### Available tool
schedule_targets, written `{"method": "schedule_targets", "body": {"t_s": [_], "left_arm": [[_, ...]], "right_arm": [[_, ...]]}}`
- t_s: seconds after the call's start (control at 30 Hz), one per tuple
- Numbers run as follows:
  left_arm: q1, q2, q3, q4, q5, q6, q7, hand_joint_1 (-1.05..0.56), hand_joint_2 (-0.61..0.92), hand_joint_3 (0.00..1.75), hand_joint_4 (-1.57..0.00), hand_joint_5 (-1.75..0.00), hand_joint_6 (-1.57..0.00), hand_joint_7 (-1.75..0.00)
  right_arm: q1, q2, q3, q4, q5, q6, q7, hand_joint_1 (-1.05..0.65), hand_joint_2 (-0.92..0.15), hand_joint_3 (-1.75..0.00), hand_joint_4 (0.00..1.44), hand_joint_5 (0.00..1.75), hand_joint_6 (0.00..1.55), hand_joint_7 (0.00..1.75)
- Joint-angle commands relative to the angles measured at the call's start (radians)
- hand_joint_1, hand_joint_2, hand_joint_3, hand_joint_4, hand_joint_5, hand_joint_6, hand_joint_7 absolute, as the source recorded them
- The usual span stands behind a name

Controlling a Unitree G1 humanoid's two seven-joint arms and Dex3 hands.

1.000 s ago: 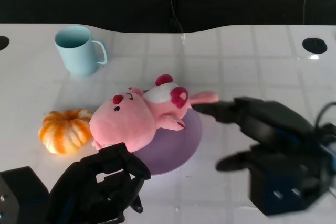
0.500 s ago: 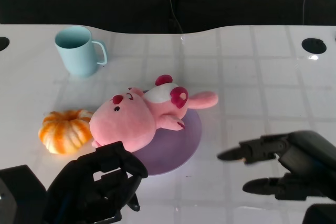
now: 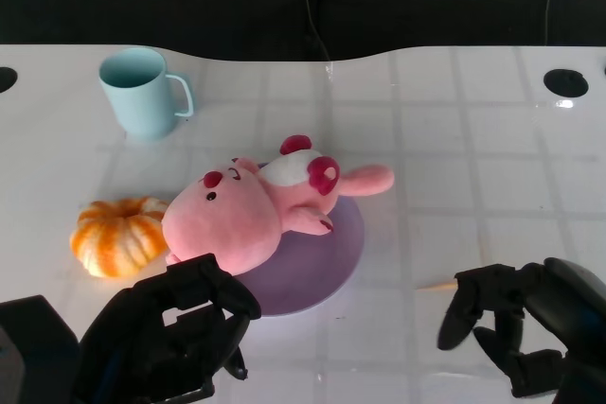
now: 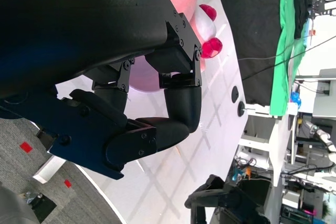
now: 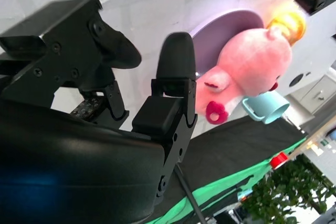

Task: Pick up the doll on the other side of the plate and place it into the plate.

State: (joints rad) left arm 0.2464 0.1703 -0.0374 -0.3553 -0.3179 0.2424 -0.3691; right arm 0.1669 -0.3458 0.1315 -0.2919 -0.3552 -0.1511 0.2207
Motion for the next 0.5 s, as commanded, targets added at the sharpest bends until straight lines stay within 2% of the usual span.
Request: {"method": "schedule_targets", "body": {"t_s": [0.03, 0.2, 0.5], "left_arm": [[0.002, 0.019, 0.014, -0.001, -0.006, -0.003, -0.013, -0.41, 0.75, 0.77, -0.63, -1.75, -0.68, -1.32], [0.012, 0.027, 0.01, -0.013, 0.005, -0.004, -0.006, -0.42, 0.75, 0.76, -0.62, -1.75, -0.69, -1.33], [0.019, 0.028, 0.013, -0.006, 0.001, -0.01, -0.004, -0.41, 0.75, 0.75, -0.6, -1.75, -0.68, -1.33]], "right_arm": [[-0.007, 0.013, -0.02, 0.04, 0.032, -0.014, -0.023, 0.11, -0.31, -1.44, 0.93, 1.75, 0.8, 1.55], [-0.015, 0.023, -0.019, 0.074, 0.051, -0.03, -0.027, 0.09, -0.32, -1.44, 0.93, 1.75, 0.75, 1.65], [-0.014, 0.03, -0.005, 0.076, 0.021, -0.012, -0.031, 0.09, -0.27, -1.46, 0.92, 1.75, 0.75, 1.68]]}}
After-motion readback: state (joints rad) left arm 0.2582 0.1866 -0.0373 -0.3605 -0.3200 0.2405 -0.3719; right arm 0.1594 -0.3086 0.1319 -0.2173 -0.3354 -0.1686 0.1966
